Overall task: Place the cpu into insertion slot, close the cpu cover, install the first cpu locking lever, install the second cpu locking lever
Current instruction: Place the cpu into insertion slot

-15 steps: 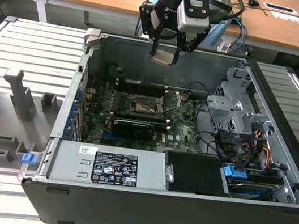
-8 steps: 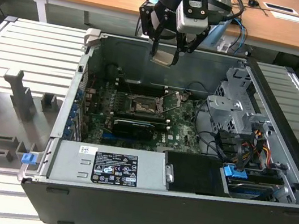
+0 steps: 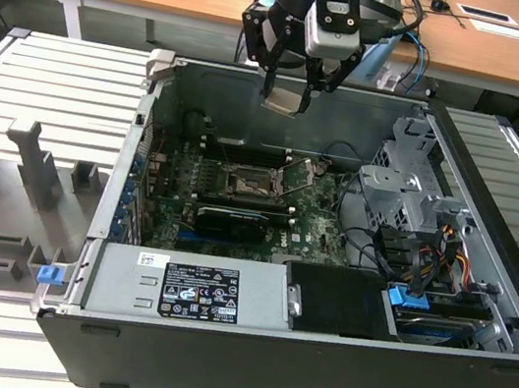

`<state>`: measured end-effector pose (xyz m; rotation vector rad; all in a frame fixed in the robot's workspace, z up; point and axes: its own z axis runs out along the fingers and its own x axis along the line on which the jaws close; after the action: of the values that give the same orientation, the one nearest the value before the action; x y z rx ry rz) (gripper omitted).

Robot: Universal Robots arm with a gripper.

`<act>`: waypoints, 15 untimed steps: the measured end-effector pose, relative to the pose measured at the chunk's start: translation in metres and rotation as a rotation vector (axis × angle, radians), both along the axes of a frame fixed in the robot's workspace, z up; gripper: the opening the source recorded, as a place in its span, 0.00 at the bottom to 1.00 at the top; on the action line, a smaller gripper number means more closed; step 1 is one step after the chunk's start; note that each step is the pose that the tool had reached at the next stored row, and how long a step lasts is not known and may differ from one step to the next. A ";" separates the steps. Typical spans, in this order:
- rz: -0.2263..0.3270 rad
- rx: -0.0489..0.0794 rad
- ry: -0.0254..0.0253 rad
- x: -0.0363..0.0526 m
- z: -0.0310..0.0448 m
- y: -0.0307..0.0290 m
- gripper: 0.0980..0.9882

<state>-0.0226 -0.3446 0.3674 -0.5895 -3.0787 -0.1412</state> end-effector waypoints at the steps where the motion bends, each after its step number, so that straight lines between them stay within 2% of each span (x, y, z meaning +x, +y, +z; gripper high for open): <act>1: -0.002 0.000 0.0000 0.0000 -0.0001 0.0000 0.48; 15: -0.032 0.000 0.0000 0.0000 -0.0015 0.0000 0.48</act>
<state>-0.0226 -0.3446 0.3659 -0.6388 -3.0703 -0.1413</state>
